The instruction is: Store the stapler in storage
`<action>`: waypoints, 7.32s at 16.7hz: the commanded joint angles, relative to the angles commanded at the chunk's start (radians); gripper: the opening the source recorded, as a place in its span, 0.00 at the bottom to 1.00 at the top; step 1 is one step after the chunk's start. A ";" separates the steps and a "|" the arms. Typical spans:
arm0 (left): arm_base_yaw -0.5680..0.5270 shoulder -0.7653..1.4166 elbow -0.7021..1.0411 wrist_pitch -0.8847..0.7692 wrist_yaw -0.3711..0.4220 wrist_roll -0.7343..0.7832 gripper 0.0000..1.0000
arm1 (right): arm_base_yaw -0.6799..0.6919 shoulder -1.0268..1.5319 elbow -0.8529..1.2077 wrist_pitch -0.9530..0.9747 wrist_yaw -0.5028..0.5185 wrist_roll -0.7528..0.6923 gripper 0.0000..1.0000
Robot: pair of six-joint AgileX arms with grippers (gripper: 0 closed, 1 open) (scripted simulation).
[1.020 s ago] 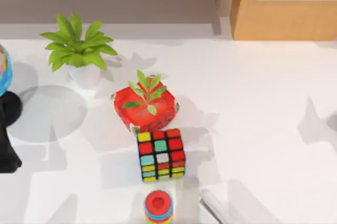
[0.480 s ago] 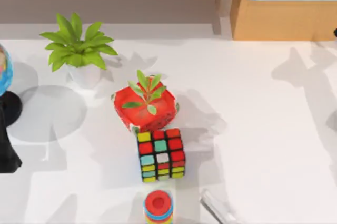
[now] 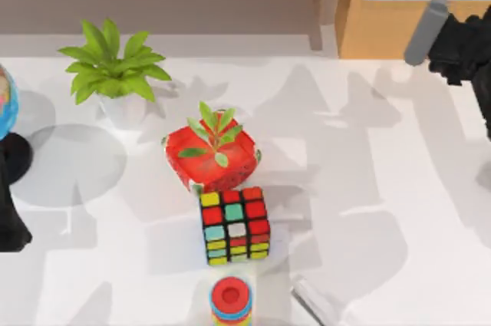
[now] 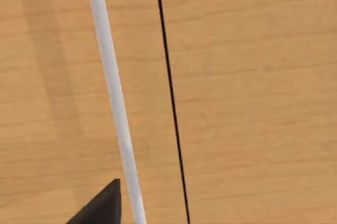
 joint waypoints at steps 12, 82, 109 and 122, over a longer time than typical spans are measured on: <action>0.000 0.000 0.000 0.000 0.000 0.000 1.00 | 0.011 0.193 0.085 0.097 0.022 -0.124 1.00; 0.000 0.000 0.000 0.000 0.000 0.000 1.00 | 0.083 0.023 -0.354 0.357 0.095 -0.119 0.00; 0.000 0.000 0.000 0.000 0.000 0.000 1.00 | 0.155 -0.044 -0.598 0.532 0.167 -0.118 1.00; 0.000 0.000 0.000 0.000 0.000 0.000 1.00 | 0.181 -0.050 -0.658 0.586 0.193 -0.117 1.00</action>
